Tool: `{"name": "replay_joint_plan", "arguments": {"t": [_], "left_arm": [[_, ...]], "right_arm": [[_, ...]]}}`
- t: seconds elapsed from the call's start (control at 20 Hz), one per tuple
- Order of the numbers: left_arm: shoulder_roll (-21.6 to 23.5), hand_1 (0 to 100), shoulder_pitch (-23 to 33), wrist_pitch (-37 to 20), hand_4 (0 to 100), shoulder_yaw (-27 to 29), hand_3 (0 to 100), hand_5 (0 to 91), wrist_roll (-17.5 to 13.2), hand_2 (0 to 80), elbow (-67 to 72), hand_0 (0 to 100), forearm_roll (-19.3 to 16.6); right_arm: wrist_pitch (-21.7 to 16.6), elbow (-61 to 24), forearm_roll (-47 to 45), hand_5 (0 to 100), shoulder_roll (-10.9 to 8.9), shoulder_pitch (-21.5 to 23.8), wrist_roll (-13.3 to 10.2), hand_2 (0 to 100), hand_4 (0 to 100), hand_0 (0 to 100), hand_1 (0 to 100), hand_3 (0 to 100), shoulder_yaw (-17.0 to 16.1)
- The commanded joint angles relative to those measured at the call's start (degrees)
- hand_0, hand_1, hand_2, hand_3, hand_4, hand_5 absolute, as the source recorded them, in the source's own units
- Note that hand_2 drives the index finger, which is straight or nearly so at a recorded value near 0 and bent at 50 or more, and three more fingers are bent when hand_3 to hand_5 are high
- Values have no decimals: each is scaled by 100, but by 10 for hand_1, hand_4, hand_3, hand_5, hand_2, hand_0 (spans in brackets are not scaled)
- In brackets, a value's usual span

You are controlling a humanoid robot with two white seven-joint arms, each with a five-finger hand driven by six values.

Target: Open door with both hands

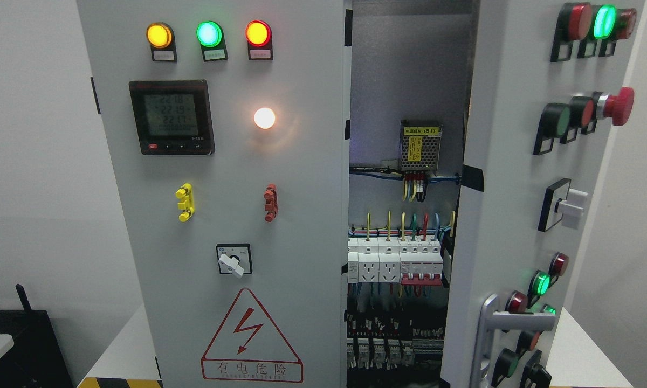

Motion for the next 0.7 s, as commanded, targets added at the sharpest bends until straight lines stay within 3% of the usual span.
{"name": "replay_joint_plan", "arguments": {"t": [0.0, 0.15, 0.35, 0.65], "left_arm": [[1604, 0, -713, 427, 0, 389, 0, 0, 3, 0, -335, 0, 1035], [2862, 0, -634, 427, 0, 389, 0, 0, -155, 0, -378, 0, 2300], [3733, 0, -538, 637, 0, 372, 0, 0, -400, 0, -414, 0, 3031], [5218, 0, -203, 980, 0, 372, 0, 0, -840, 0, -554, 0, 4525]], "right_arm": [[-5, 0, 0, 0, 0, 0, 1, 0, 0, 383, 0, 0, 0], [-5, 0, 0, 0, 0, 0, 1, 0, 0, 382, 0, 0, 0], [-5, 0, 0, 0, 0, 0, 1, 0, 0, 383, 0, 0, 0], [-5, 0, 0, 0, 0, 0, 1, 0, 0, 383, 0, 0, 0]]}}
